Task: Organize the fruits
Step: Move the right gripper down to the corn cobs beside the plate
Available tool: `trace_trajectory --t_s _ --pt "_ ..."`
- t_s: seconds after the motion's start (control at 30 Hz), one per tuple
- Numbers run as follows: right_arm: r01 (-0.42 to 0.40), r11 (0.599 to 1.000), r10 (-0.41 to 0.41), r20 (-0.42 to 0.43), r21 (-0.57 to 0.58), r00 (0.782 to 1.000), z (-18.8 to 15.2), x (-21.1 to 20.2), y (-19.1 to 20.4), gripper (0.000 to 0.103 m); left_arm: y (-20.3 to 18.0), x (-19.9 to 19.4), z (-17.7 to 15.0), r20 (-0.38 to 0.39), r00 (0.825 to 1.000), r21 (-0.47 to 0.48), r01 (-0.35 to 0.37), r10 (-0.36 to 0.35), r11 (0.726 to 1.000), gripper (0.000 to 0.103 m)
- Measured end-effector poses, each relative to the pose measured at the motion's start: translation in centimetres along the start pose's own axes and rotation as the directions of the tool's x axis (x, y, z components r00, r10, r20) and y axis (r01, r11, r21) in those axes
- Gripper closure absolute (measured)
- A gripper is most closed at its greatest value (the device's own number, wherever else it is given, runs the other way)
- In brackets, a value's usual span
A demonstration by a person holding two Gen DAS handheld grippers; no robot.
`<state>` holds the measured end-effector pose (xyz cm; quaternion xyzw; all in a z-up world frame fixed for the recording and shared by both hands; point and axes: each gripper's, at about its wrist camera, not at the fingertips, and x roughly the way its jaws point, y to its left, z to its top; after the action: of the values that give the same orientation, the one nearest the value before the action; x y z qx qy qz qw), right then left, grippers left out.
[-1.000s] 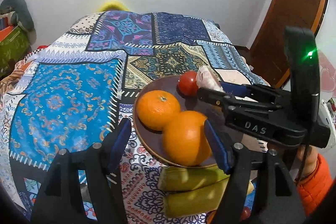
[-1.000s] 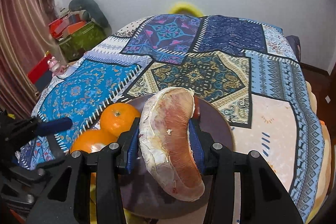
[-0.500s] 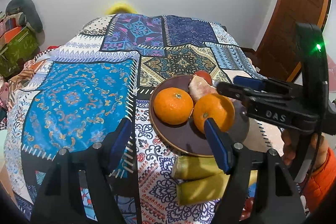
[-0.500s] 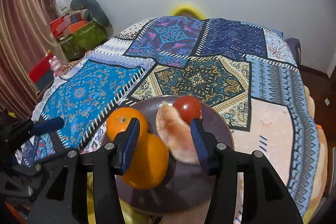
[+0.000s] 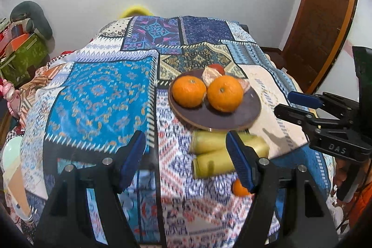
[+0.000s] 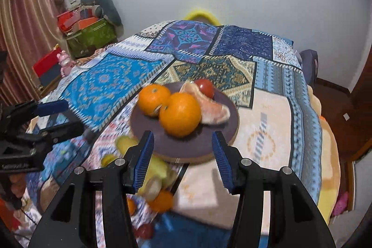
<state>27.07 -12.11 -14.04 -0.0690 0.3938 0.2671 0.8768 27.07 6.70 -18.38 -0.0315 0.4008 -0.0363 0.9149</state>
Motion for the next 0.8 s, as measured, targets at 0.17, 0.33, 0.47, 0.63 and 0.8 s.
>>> trace_trajectory --t_s 0.17,0.33,0.47,0.63,0.8 --pt "-0.016 0.999 0.017 -0.015 0.031 1.000 -2.3 -1.1 0.9 0.047 0.2 -0.8 -2.2 -0.028 1.000 0.007 -0.013 0.013 1.000 0.032" --pt "-0.048 0.997 0.050 -0.035 0.068 0.998 -4.0 -0.9 1.5 0.042 0.9 -0.2 -3.6 -0.045 0.998 0.012 -0.049 0.049 0.999 0.032" --pt "-0.037 0.998 0.040 -0.050 0.048 0.998 -4.4 -0.2 2.5 0.042 1.8 1.4 -4.5 -0.079 0.995 -0.008 -0.057 0.056 0.998 0.032" --pt "-0.054 0.998 0.057 -0.086 0.029 0.995 -4.6 1.7 2.9 0.042 2.3 4.0 -5.2 -0.131 0.990 -0.013 -0.051 0.048 0.999 0.048" --pt "-0.069 0.998 0.070 -0.101 0.014 0.992 -4.7 3.1 3.2 0.042 2.5 6.2 -5.6 -0.170 0.985 -0.026 -0.030 0.026 0.999 0.055"
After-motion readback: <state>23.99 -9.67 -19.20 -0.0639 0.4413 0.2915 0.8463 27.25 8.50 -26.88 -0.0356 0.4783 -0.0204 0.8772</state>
